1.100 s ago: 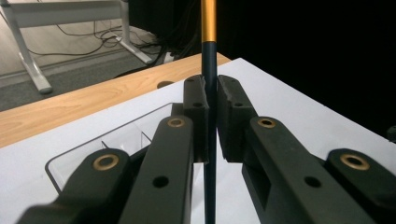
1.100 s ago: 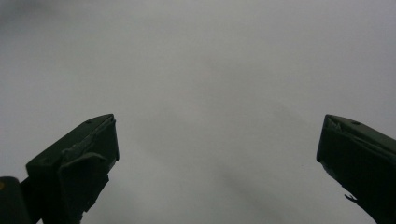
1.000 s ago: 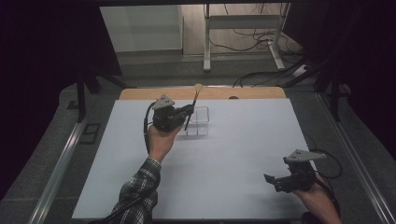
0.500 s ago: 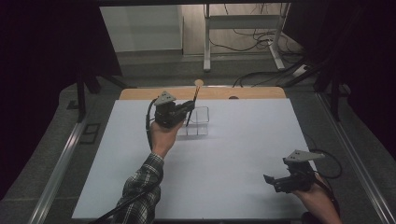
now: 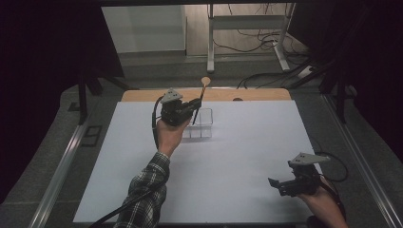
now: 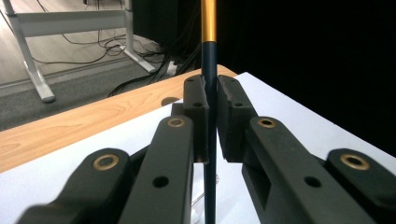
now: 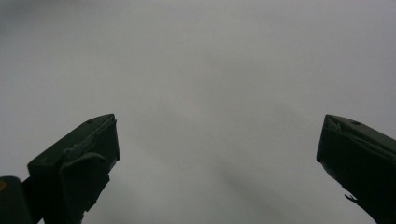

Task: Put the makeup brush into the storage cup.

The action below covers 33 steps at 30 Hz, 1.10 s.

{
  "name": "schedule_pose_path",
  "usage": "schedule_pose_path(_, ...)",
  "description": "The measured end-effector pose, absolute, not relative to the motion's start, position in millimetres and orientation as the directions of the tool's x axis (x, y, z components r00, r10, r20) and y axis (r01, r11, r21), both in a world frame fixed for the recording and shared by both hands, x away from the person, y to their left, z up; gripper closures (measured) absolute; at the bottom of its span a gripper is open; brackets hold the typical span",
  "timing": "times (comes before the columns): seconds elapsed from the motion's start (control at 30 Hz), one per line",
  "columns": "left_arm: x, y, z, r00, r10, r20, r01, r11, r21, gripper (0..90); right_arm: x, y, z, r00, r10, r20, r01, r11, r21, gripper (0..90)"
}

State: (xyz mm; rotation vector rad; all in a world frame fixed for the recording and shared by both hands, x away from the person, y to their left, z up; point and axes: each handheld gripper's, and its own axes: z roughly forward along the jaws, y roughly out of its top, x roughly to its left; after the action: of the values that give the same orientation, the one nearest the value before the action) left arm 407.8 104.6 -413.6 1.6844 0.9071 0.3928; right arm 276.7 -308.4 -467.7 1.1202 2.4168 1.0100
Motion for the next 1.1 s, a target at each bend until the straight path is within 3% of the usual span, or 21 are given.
schedule_pose_path(1.1, 430.4, 93.7, -414.0, 0.634, 0.747, -0.199, 0.358, -0.056, 0.932, 83.8, 276.1, -306.7, -469.0, -0.665, 0.746, 0.024, 0.55, 0.469, 0.691, 0.0)
